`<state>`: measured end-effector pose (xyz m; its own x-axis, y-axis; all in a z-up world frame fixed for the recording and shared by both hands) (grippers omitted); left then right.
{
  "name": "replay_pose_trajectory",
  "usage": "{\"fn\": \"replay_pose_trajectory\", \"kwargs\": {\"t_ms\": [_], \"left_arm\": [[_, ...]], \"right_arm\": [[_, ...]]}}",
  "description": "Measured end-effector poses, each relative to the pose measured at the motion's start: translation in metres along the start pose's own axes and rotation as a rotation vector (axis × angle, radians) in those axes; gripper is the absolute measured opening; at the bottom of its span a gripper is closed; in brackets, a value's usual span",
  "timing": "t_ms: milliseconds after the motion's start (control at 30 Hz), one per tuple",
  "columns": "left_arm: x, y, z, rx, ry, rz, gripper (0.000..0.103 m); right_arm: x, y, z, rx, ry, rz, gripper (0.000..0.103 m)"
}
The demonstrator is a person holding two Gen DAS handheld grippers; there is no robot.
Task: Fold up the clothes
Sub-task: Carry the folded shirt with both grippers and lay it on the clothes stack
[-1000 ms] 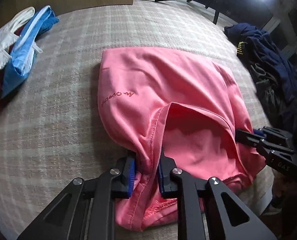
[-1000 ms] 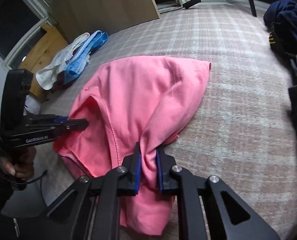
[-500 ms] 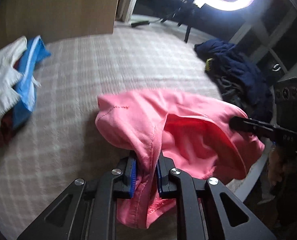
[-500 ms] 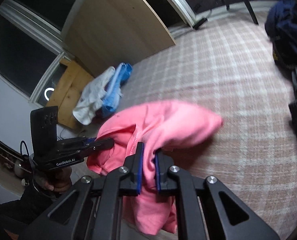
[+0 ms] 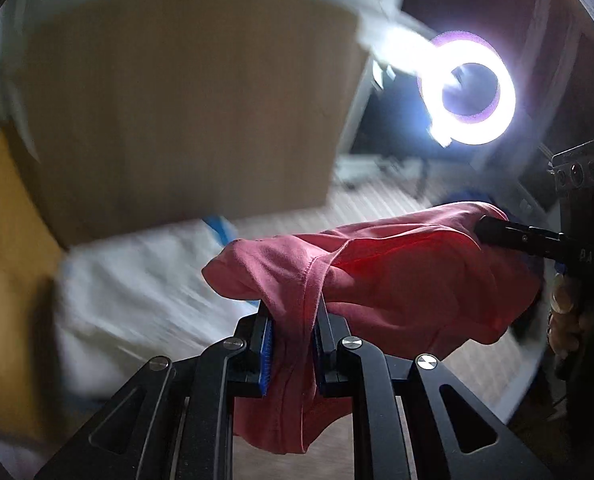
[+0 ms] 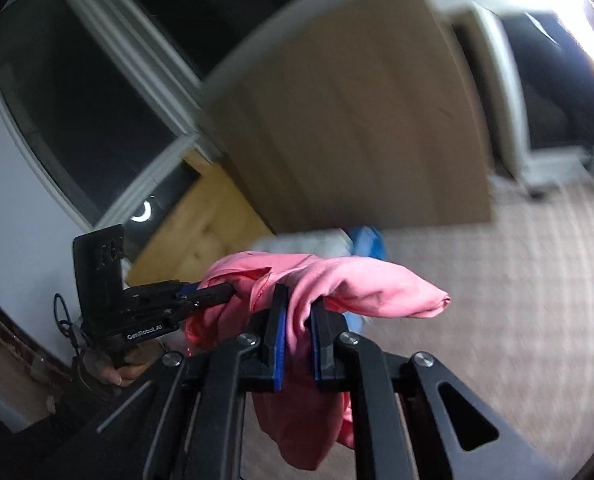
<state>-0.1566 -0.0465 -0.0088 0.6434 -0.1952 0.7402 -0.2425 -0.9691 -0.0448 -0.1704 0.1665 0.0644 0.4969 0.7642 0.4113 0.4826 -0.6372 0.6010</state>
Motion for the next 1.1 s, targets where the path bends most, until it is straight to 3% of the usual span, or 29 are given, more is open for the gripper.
{"fn": "replay_pose_trajectory", "kwargs": {"t_ms": [67,133,233,300,367,400,467,533,567,667,700,867,1033,1100], "left_arm": [[0.015,0.035,-0.022,-0.002,-0.049,-0.037,0.015],[0.015,0.068,-0.029,0.013,-0.040,-0.033,0.015],[-0.027,0.104,0.001,0.006,0.097,-0.064,0.017],[-0.061,0.126,0.029,-0.003,0.215,-0.118,0.024],[-0.100,0.146,0.065,-0.018,0.364,-0.216,0.021],[-0.111,0.157,0.078,0.012,0.408,-0.231,0.020],[-0.106,0.174,0.087,0.099,0.392,-0.196,0.024],[-0.088,0.180,0.073,0.108,0.300,-0.191,0.024],[-0.078,0.182,0.065,0.110,0.252,-0.190,0.029],[-0.074,0.188,0.034,0.073,0.164,-0.226,0.046],[-0.080,0.191,0.024,0.073,0.156,-0.247,0.046],[-0.112,0.207,-0.008,0.137,0.170,-0.227,0.048],[-0.172,0.214,-0.007,0.106,0.313,-0.238,0.048],[-0.185,0.209,-0.002,0.066,0.334,-0.244,0.048]], "right_arm": [[-0.030,0.015,-0.027,0.024,-0.009,-0.028,0.010],[-0.060,0.020,-0.043,0.025,0.009,-0.047,0.010],[-0.116,-0.004,-0.033,-0.058,0.086,-0.049,0.010],[-0.167,-0.032,0.005,-0.118,0.243,0.003,0.013],[-0.207,-0.061,0.051,-0.168,0.432,0.108,0.014],[-0.215,-0.069,0.065,-0.188,0.476,0.123,0.014],[-0.204,-0.073,0.071,-0.198,0.446,0.065,0.014],[-0.185,-0.073,0.058,-0.170,0.384,0.037,0.019],[-0.175,-0.072,0.050,-0.153,0.350,0.028,0.021],[-0.170,-0.081,0.021,-0.123,0.286,0.057,0.023],[-0.175,-0.086,0.013,-0.124,0.277,0.079,0.023],[-0.218,-0.108,0.004,-0.116,0.315,0.116,0.023],[-0.256,-0.126,0.019,-0.157,0.363,0.112,0.023],[-0.260,-0.134,0.021,-0.184,0.366,0.100,0.023]]}}
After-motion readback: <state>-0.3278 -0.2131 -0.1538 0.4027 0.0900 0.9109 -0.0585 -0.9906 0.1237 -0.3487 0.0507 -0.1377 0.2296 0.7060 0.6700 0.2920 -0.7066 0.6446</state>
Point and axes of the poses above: each gripper's, at about its wrist camera, not at the fingertips, and x roughly against the way its jaws point, y to its left, z to its underside, the point moved 3 cm from there along -x, roughly the way its jaws point, and after that the axes turned 9 degrees about -z, right-handed, at the moved point
